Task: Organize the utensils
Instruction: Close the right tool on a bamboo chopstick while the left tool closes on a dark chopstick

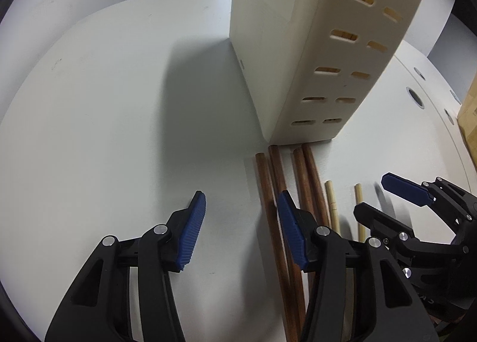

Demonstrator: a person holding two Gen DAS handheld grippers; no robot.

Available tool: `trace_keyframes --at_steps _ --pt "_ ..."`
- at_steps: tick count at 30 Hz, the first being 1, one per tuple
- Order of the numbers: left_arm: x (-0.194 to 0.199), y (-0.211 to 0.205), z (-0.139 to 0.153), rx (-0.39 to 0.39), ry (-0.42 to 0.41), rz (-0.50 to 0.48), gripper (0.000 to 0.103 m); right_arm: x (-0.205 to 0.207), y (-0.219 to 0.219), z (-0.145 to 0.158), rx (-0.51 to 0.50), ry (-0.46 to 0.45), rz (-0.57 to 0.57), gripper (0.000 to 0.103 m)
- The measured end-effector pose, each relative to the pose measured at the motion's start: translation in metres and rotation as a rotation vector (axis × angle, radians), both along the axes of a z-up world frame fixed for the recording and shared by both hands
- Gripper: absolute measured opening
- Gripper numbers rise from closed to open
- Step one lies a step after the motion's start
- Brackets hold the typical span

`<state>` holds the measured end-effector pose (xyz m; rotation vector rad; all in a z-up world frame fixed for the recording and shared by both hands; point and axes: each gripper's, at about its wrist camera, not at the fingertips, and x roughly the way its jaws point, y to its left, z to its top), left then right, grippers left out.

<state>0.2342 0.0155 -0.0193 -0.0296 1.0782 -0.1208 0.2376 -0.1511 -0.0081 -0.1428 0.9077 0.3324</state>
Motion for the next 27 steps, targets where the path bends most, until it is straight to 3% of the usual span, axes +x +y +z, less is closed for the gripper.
trace_keyframes --at_steps 5,7,13,17,21,27 --pt "-0.001 -0.004 -0.001 0.026 -0.011 -0.003 0.049 -0.001 0.003 -0.003 -0.023 -0.004 -0.004 0.047" --pt "-0.001 -0.006 -0.001 0.040 -0.015 -0.002 0.047 -0.003 0.005 -0.004 -0.031 -0.008 -0.001 0.041" --pt "-0.001 -0.012 -0.001 0.093 -0.030 -0.007 0.027 -0.010 0.012 -0.006 -0.043 -0.010 0.018 0.028" --pt "-0.001 -0.012 -0.001 0.102 -0.033 -0.003 0.010 -0.013 0.012 -0.007 0.013 0.021 0.032 0.011" --pt "-0.003 -0.011 0.000 0.097 -0.030 0.002 0.007 -0.012 0.007 -0.008 0.044 0.039 0.023 0.006" --pt "-0.005 -0.007 0.010 0.095 -0.054 0.014 0.007 -0.012 0.004 -0.001 0.051 0.026 0.028 0.006"
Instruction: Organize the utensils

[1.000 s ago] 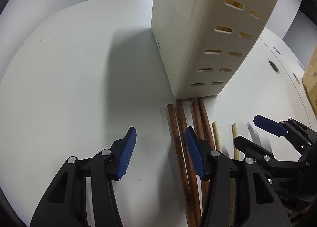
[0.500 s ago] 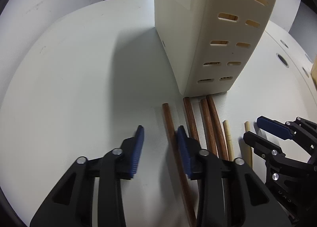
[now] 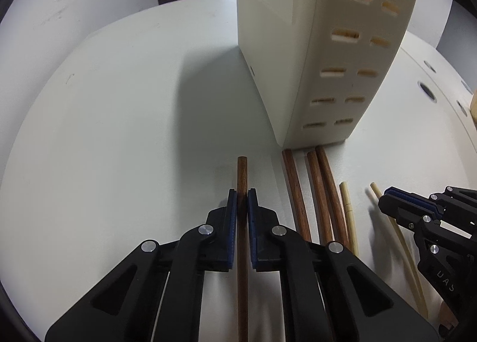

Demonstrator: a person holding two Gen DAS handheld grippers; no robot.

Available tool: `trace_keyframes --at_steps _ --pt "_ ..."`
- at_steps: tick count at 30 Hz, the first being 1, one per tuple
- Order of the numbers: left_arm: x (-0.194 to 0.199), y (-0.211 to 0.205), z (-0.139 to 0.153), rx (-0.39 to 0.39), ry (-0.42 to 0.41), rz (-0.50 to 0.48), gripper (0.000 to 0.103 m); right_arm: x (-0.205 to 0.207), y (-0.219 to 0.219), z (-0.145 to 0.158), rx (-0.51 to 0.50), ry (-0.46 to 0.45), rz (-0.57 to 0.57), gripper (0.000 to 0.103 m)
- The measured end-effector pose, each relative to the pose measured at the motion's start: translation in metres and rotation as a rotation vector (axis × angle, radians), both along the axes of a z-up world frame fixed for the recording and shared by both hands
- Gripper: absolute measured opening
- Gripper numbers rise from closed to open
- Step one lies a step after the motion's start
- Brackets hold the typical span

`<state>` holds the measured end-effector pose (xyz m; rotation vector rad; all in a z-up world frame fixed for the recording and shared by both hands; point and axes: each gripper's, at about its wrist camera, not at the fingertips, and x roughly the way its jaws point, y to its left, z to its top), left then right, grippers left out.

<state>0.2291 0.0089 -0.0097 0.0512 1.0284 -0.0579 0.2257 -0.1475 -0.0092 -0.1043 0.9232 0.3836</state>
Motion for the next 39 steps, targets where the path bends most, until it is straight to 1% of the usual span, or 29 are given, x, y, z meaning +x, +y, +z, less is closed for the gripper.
trace_keyframes --at_steps 4,9,12,13,16,17,20,22,28,32,33,37,39 --pt "-0.017 0.003 0.027 -0.031 -0.078 0.012 0.007 -0.008 -0.008 0.015 0.015 -0.044 0.002 0.005" --pt "-0.034 0.005 0.056 -0.089 -0.190 0.021 0.007 -0.031 -0.011 0.035 0.077 -0.116 0.003 0.005" --pt "-0.044 0.001 0.072 -0.107 -0.252 0.022 0.007 -0.039 -0.018 0.053 0.111 -0.190 0.017 0.005" --pt "-0.051 -0.001 0.079 -0.110 -0.278 0.019 0.007 -0.035 -0.023 0.060 0.116 -0.215 0.022 0.005" --pt "-0.061 -0.007 0.094 -0.119 -0.330 0.005 0.007 -0.042 -0.026 0.072 0.131 -0.278 0.026 0.005" --pt "-0.058 -0.004 0.096 -0.121 -0.342 0.002 0.007 -0.042 -0.029 0.073 0.133 -0.288 0.026 0.005" --pt "-0.067 -0.010 0.107 -0.124 -0.379 -0.001 0.006 -0.041 -0.034 0.081 0.143 -0.317 0.029 0.005" --pt "-0.070 -0.012 0.115 -0.128 -0.402 -0.002 0.006 -0.034 -0.038 0.087 0.144 -0.336 0.028 0.005" --pt "-0.077 -0.016 0.141 -0.125 -0.476 -0.009 0.006 -0.045 -0.034 0.110 0.146 -0.429 0.041 0.004" --pt "-0.075 -0.019 0.157 -0.117 -0.513 -0.017 0.006 -0.050 -0.033 0.127 0.151 -0.470 0.051 0.004" --pt "-0.074 -0.020 0.161 -0.112 -0.524 -0.018 0.006 -0.051 -0.032 0.132 0.150 -0.478 0.057 0.001" --pt "-0.069 -0.022 0.177 -0.108 -0.559 -0.021 0.006 -0.051 -0.029 0.154 0.156 -0.524 0.056 0.001" --pt "-0.068 -0.024 0.182 -0.106 -0.572 -0.027 0.006 -0.049 -0.028 0.158 0.152 -0.530 0.056 0.001"
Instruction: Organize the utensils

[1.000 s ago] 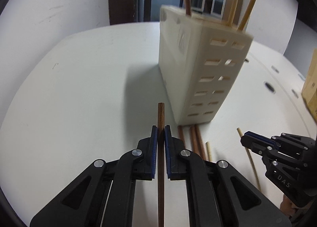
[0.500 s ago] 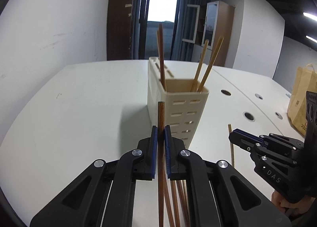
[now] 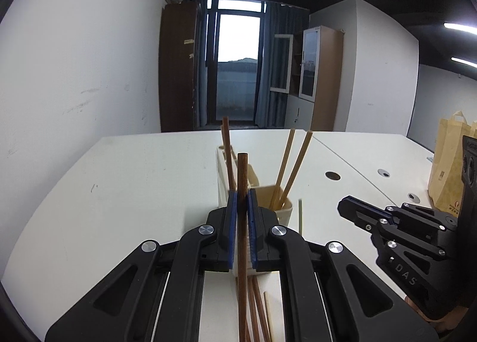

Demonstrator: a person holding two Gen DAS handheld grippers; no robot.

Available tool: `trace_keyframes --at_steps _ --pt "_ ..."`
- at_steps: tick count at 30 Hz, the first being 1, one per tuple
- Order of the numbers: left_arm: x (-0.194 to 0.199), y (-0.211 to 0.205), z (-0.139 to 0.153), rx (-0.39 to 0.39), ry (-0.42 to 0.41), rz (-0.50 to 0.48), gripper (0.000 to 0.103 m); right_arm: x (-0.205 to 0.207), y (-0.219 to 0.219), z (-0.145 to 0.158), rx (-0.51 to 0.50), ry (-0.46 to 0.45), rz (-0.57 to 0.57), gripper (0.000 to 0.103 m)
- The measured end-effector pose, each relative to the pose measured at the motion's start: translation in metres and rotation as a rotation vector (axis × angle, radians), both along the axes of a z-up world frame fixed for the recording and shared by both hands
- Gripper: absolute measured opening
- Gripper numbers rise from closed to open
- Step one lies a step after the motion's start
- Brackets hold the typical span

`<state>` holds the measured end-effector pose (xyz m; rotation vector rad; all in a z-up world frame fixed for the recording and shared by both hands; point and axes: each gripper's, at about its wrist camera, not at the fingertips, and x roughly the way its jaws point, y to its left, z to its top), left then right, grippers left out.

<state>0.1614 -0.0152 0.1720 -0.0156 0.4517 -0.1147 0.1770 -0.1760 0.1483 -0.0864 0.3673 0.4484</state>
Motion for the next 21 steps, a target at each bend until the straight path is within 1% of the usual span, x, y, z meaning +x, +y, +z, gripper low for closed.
trace_keyframes --at_steps 4,9,16,17,18,20,21 --pt "0.001 0.002 0.003 -0.003 -0.013 0.001 0.006 0.009 -0.004 -0.001 0.012 0.017 -0.007 0.001" --pt "0.005 0.000 -0.001 -0.003 -0.001 0.003 0.007 0.020 -0.011 -0.010 0.028 0.063 -0.022 0.001" --pt "0.007 0.002 -0.004 0.000 0.009 0.006 0.007 0.038 -0.022 -0.024 0.022 0.133 -0.117 0.001" --pt "0.007 0.002 -0.003 0.000 0.007 0.004 0.007 0.041 -0.024 -0.026 0.016 0.143 -0.129 0.002" --pt "0.007 0.002 -0.002 0.000 0.006 0.003 0.007 0.044 -0.026 -0.028 0.012 0.157 -0.151 0.012" --pt "0.006 0.002 -0.002 -0.001 0.005 0.000 0.007 0.050 -0.032 -0.033 0.011 0.172 -0.183 0.025" --pt "0.006 0.002 -0.003 0.000 0.006 -0.001 0.007 0.053 -0.035 -0.036 0.007 0.182 -0.196 0.025"
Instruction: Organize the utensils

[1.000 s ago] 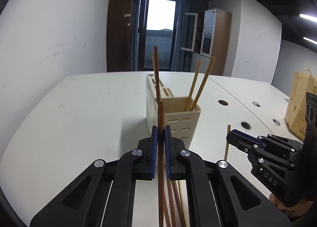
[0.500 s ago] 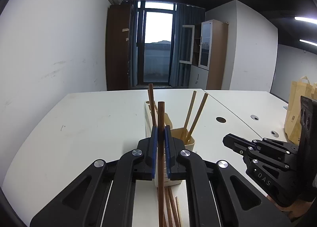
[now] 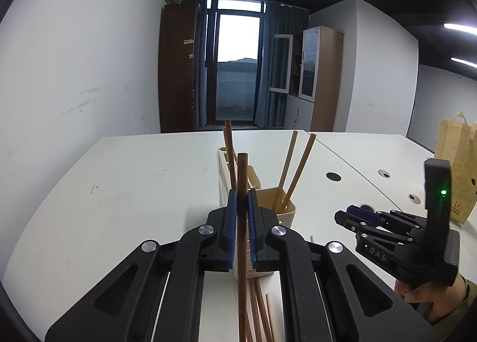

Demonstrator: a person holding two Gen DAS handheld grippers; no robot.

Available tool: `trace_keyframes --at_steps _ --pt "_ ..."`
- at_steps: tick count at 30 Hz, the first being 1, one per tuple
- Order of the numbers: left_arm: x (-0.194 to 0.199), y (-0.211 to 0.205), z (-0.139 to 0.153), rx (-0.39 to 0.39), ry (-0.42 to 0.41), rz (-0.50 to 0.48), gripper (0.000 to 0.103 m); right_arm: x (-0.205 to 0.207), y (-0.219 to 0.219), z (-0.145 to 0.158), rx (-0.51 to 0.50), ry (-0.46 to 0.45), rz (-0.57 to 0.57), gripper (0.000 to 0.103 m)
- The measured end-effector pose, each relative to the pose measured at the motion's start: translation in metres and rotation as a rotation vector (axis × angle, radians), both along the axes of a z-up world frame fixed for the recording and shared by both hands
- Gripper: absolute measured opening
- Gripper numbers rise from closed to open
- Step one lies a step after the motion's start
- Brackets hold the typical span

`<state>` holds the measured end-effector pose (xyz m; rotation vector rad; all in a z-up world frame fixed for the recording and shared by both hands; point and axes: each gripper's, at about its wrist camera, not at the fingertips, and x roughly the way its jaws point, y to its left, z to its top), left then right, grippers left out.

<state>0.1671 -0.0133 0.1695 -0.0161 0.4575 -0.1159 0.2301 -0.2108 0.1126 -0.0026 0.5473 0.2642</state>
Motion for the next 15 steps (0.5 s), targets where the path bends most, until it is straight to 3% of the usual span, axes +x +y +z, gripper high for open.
trace_keyframes --at_steps 6,15 --pt "0.002 0.001 -0.002 -0.001 0.013 -0.003 0.007 0.015 -0.010 -0.016 -0.010 0.057 -0.032 0.026" --pt "0.002 -0.002 -0.002 0.009 0.015 -0.014 0.007 0.032 -0.030 -0.031 -0.024 0.115 -0.095 0.035"
